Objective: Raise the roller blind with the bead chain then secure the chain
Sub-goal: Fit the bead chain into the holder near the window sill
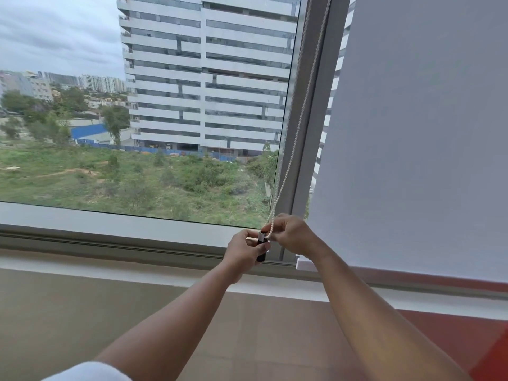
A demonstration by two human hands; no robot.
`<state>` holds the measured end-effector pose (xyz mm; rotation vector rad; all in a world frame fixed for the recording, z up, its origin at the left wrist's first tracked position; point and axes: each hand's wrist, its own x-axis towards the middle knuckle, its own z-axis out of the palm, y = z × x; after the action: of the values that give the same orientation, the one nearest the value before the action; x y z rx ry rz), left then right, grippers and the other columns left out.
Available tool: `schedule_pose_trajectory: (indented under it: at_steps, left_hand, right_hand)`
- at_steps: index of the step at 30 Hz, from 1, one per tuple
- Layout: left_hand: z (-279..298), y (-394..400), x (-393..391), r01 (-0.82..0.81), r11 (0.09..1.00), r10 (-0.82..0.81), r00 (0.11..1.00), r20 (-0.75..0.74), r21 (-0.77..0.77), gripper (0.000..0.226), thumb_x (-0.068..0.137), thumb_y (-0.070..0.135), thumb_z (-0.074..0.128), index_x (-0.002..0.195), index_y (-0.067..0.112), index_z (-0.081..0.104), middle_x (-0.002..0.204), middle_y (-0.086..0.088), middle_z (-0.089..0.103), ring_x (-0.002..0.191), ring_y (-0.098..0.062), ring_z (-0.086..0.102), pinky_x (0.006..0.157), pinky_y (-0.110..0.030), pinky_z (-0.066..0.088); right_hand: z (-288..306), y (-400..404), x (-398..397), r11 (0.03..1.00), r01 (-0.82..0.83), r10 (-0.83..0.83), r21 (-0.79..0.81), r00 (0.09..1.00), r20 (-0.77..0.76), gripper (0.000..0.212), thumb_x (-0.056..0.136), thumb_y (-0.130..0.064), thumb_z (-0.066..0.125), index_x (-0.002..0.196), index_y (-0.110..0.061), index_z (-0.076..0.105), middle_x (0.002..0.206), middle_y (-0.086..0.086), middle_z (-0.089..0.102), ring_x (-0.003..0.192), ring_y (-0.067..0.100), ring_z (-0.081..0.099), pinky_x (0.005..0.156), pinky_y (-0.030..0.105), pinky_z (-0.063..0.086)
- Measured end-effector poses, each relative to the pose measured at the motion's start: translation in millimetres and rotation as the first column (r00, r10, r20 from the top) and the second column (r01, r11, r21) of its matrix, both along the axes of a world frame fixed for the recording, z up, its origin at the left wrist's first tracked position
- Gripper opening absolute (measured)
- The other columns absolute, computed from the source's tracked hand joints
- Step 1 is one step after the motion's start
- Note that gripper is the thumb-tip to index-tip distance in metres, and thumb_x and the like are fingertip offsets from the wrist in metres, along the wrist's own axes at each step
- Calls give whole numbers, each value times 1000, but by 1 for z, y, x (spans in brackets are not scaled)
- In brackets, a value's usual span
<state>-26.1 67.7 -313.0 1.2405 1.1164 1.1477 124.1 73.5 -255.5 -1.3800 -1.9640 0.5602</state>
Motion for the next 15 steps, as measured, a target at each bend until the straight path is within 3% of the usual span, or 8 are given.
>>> schedule_pose_trajectory:
  at_steps: [3,5,10,13,15]
  left_hand:
    - [-3,0,1,-7,1000,7,1000,-11,-11,24,87,13,77,95,16,55,93,-11,69,88,-25,64,90,-57,55]
    - [-6,0,2,-7,1000,7,1000,-14,-17,26,87,15,78,95,17,53,96,-12,68,90,-25,64,90,-57,55]
    - [-15,1,4,-4,1000,4,1000,-26,-26,24,89,11,75,93,16,52,93,-11,65,87,-25,61,90,-53,55]
    - [-19,4,4,-22,1000,21,997,-75,-10,24,87,15,77,94,18,53,93,-9,66,83,-24,62,82,-43,56]
    - [-21,5,4,-37,999,36,994,-98,-5,25,87,17,78,94,19,54,93,-8,67,81,-24,63,76,-37,53]
  right_hand:
    - [-7,2,2,1000,-3,4,-13,1000,9,21,80,9,71,98,-1,75,91,-1,54,80,16,64,73,11,52]
    - [-12,3,2,1000,10,-10,-14,1000,6,22,77,11,71,96,1,75,90,-3,54,77,13,64,69,8,50]
    - [-23,3,-1,999,40,-40,2,999,0,23,72,7,75,91,-6,76,95,6,59,85,22,69,77,22,56]
    - [-31,2,-1,997,70,-70,14,997,-17,20,71,4,76,86,-8,75,99,10,64,81,18,69,65,15,53]
    - [-36,3,-2,995,92,-91,31,996,-24,18,70,2,77,82,-11,75,100,11,66,83,19,70,68,20,56]
